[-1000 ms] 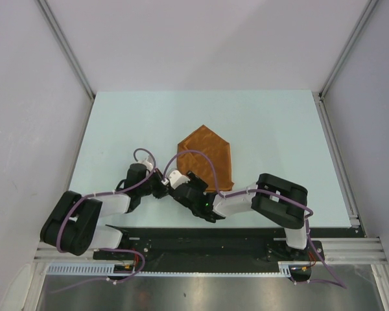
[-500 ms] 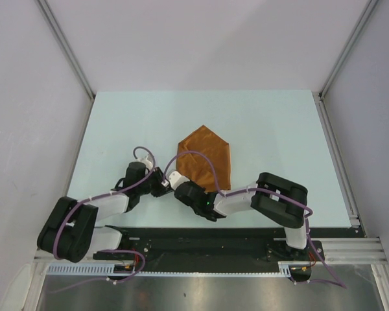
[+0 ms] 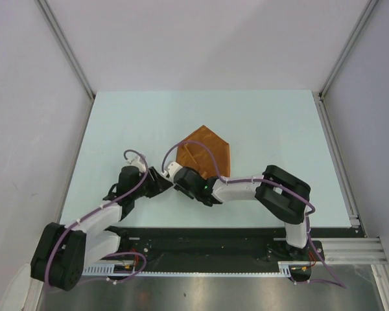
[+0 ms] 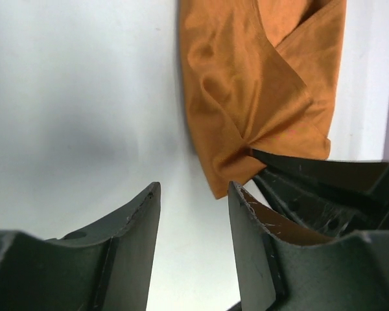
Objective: Fold the napkin, place the utensils inside, and roll it up
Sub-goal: Roll the napkin with the utensil
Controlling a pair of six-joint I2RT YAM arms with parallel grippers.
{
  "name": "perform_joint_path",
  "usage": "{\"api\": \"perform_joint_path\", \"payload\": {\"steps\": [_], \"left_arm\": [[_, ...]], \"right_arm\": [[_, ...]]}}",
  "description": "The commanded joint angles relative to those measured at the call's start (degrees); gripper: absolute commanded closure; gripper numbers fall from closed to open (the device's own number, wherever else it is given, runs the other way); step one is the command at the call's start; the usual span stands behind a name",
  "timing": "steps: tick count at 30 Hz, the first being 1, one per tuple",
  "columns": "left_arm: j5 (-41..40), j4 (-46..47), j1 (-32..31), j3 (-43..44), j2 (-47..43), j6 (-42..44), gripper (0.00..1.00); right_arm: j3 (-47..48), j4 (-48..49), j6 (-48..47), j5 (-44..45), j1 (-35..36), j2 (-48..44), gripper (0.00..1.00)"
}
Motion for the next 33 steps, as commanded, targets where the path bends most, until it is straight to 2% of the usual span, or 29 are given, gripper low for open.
{"api": "perform_joint_path", "payload": {"steps": [1,6,8,14,21,33], "left_arm": [[-5.8,-3.7,0.4,-0.6,-4.2,6.1,0.49],[-6.4,-3.6,-0.6,-1.7,-8.3,10.6,0.49],[-6.7,-3.5,-2.2,-2.0,-9.3,11.7,0.47],[-7.4,-1.1,-8.6,-0.9,-9.7,16.7,0.33],[-8.5,3.3,-11.3,-1.5,-8.7,20.5,0.28],[-5.4,8.2,-14.5,-2.8,-5.0,23.2,0.28]], "right_arm": [[3.7,-12.1,3.6,-15.6,-2.7,-0.8,0.96],[9.4,-19.8,5.4,-29.8,-6.4,-0.2,0.99],[11.1,-22.8,5.4,-32.8,-7.3,0.5,1.0],[15.7,-27.1,7.0,-46.9,-11.0,3.4,1.0],[19.1,-30.5,7.3,-52.4,-14.2,9.0,1.0],[20.0,-30.3,9.3,-58.0,-17.5,12.8,1.0]]}}
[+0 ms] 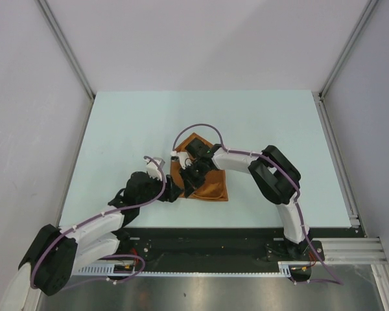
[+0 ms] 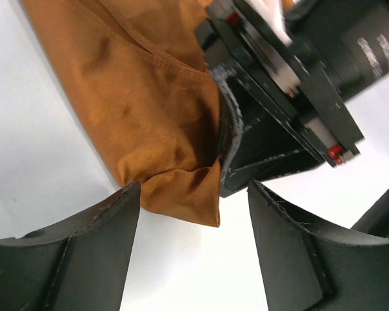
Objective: Fold the napkin, place the utensils inside, and roll it up
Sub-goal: Roll the napkin with the utensil
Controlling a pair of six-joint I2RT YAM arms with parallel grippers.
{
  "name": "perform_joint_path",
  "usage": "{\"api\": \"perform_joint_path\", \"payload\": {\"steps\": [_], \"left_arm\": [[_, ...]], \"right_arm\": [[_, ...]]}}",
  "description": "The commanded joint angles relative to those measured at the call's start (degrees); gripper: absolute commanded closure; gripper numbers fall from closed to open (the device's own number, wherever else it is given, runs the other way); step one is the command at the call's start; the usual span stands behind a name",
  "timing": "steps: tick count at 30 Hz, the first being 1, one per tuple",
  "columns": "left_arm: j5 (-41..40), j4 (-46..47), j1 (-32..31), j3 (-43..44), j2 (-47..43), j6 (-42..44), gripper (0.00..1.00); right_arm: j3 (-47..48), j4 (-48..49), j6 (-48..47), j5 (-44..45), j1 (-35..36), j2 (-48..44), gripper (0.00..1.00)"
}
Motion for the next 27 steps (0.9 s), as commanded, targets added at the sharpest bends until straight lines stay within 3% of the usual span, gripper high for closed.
{"api": "perform_joint_path", "payload": {"steps": [1,27], "left_arm": [[1.0,4.1,-1.4,-1.1,0.2,2.2,0.28],[-0.9,5.3,-3.9,1.1,7.8,3.3,0.41]], "right_arm": [[0.9,-1.9,1.2,-3.1,-1.1,2.9,1.0],[0.8,-1.5,2.1,-6.2,-3.1,5.7,1.0]]}}
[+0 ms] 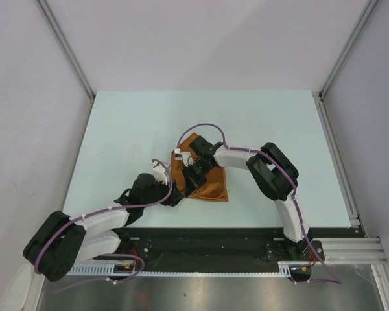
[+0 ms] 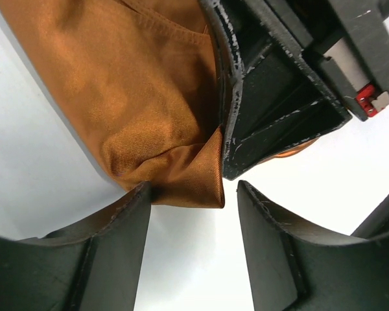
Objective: Fold the napkin, place the utensils inside, and roll it up
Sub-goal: Roll the napkin with the utensil
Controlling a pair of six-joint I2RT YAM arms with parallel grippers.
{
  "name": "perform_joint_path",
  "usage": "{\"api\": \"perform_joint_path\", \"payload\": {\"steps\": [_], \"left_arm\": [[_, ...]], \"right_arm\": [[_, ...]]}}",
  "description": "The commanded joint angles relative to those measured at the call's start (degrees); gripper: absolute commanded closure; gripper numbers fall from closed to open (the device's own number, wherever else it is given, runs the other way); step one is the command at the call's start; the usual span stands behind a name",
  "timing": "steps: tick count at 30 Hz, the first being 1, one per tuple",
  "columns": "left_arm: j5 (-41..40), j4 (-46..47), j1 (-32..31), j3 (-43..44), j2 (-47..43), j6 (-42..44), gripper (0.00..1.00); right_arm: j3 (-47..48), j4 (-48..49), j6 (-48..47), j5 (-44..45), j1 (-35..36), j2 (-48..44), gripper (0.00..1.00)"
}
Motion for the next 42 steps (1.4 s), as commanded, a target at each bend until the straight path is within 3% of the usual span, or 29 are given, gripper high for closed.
{"api": "perform_joint_path", "payload": {"steps": [1,18,30,34,35,38,42], "left_arm": [[-0.7,2.3,-0.6,2.0,0.9,1.4,0.41],[-2.6,5.2,-0.7,1.0,0.3,2.1,0.32],[-2.1,6.5,-0.7,1.1,2.4,2.1,0.41],[-3.4,6.1,-0.7,1.3,2.7,1.5,0.56],[-4.3,5.8,-0.7,1.4,2.7,1.4,0.64],[-5.2,4.3,-0.7,2.0,2.4,0.5,0.79],[-7.0,1.3,-0.6,3.0,2.3,-0.9,0.95]], "right_arm": [[0.0,-2.0,-0.4,2.4,0.1,2.7,1.0],[-0.2,-1.7,-0.2,0.9,0.1,3.4,1.0],[-0.2,-1.3,0.2,0.5,0.0,3.9,1.0],[-0.1,-1.1,0.3,0.4,-0.1,3.4,1.0],[-0.3,-1.0,0.4,0.3,-0.3,3.2,1.0],[-0.7,-0.4,0.8,-0.1,-0.7,2.2,0.92],[-2.1,0.9,1.6,-0.2,-1.2,-0.9,0.7]]}}
